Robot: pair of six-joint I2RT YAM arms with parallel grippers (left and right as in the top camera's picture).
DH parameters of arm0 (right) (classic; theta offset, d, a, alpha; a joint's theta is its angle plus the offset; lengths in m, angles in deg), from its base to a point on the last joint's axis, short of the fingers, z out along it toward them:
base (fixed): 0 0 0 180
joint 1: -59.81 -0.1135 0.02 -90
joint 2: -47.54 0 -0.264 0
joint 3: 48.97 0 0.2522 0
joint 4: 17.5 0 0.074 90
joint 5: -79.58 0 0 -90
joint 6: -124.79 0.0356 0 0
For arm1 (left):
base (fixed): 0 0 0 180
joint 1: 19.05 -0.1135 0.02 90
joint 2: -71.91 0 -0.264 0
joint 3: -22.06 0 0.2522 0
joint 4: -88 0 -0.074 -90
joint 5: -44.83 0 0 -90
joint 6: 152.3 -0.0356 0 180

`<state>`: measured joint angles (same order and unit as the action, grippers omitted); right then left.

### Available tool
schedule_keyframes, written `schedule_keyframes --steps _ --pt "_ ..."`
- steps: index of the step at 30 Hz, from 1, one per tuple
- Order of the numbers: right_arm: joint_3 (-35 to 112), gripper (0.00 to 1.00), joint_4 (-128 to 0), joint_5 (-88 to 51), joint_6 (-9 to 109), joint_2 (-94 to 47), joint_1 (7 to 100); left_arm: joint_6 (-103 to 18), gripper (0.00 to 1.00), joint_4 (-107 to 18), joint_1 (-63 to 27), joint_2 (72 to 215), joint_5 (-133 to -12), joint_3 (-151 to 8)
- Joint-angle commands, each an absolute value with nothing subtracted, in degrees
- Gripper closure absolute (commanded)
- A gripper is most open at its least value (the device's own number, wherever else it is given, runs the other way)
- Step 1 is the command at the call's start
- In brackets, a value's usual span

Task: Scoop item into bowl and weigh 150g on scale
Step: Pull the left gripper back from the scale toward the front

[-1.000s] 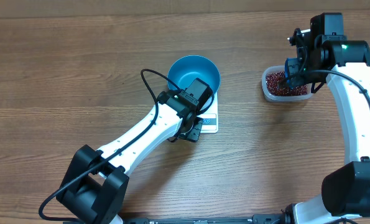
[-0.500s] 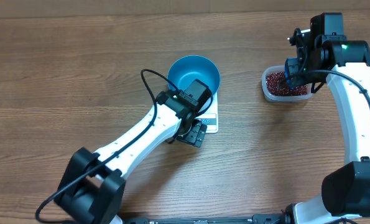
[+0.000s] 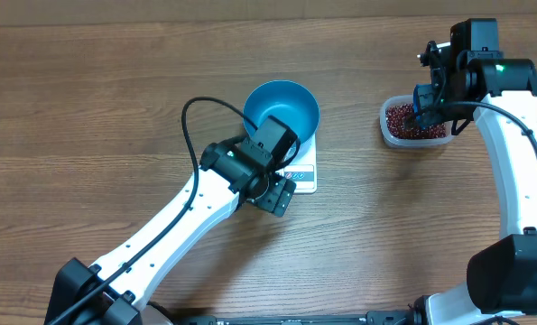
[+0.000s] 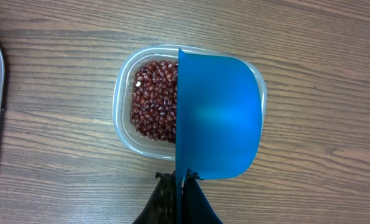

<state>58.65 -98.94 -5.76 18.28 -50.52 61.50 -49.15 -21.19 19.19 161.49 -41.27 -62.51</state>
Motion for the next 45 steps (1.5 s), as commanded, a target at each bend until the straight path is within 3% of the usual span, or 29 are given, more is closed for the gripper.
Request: schedule_keyframes --steps 1,34,45 --pt "60.0 0.96 -98.7 -6.3 18.7 -50.3 61.4 -43.4 0.07 -21.5 19.1 161.5 -38.9 -59.6" --pt "60.0 0.96 -98.6 -6.8 18.7 -50.3 61.4 -47.9 0.03 -28.4 16.4 153.3 -42.2 -54.3" --pt "60.0 0.96 -98.5 -6.8 18.7 -50.3 61.4 -44.8 0.02 -36.9 16.6 152.6 -42.1 -47.5"
